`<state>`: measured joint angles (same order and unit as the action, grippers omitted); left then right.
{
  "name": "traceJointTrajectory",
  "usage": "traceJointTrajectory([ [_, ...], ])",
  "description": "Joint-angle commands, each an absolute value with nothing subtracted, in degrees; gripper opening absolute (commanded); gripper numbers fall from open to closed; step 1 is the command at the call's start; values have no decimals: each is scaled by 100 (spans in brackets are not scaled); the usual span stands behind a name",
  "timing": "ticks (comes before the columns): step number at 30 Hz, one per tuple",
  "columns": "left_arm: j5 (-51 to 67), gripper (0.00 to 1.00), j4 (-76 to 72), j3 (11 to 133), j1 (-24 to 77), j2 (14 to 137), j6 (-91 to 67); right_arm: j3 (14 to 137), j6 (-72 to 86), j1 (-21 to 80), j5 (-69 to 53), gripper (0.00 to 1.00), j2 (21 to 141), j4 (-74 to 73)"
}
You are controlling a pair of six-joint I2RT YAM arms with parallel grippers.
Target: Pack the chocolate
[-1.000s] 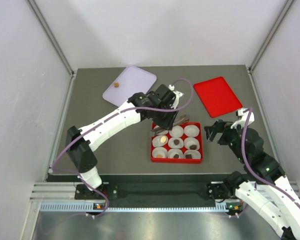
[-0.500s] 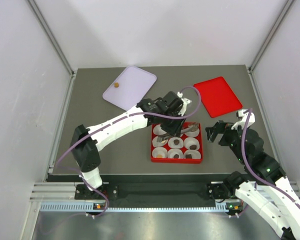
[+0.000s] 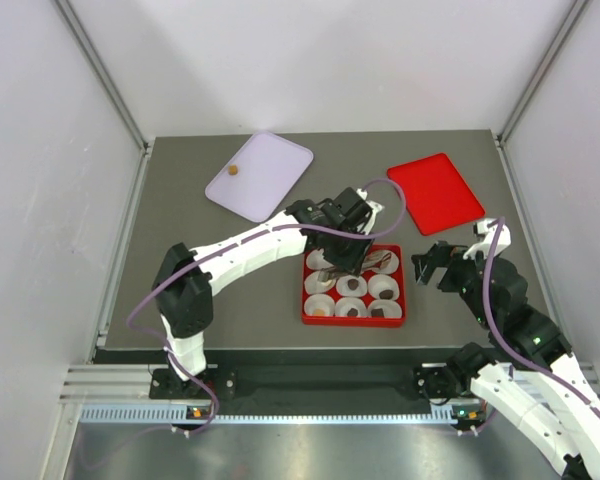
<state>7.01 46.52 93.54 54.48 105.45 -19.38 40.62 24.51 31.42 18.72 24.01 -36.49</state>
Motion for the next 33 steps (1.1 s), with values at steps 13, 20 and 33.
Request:
traceJointTrajectory([
  [13, 142, 44, 4895, 10404, 5467, 10397, -1793, 4368, 2417, 3085, 1916, 100, 2399, -3560],
  [20, -1194, 45, 5211, 11267, 5195, 10555, -1547, 4421, 2382, 3094, 1898, 100, 2426, -3551],
  [33, -1635, 45, 4404, 10698, 2551, 10846, -1828, 4272, 2382, 3094, 1810, 100, 2364, -3498],
])
